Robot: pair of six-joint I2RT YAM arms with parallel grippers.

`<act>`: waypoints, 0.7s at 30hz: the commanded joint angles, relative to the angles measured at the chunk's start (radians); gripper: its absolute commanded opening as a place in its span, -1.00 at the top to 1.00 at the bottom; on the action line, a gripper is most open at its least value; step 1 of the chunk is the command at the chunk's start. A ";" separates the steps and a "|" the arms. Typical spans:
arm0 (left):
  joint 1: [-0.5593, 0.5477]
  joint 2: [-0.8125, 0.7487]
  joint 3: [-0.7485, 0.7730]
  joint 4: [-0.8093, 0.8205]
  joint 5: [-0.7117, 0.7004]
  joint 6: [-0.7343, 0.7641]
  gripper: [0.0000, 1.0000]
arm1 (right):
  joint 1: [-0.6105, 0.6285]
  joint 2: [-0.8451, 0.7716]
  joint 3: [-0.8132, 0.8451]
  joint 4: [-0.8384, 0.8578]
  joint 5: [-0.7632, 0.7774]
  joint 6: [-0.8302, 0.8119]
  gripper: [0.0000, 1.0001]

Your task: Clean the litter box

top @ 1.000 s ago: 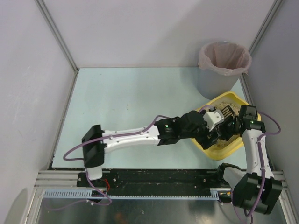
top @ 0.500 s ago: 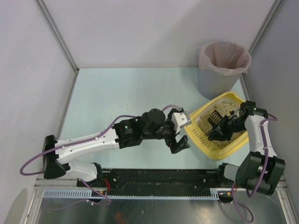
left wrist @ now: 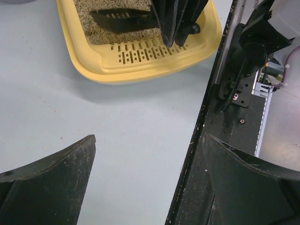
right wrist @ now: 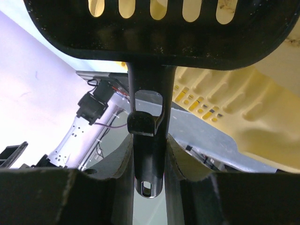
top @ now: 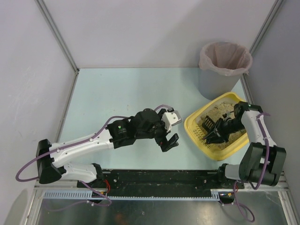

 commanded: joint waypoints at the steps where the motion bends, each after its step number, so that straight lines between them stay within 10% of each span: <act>1: -0.017 -0.076 -0.003 0.012 -0.032 0.043 -0.99 | 0.049 0.088 0.056 -0.063 -0.012 -0.023 1.00; 21: -0.047 -0.125 -0.016 0.018 -0.077 0.061 -0.99 | -0.107 0.364 0.185 -0.017 0.039 -0.058 1.00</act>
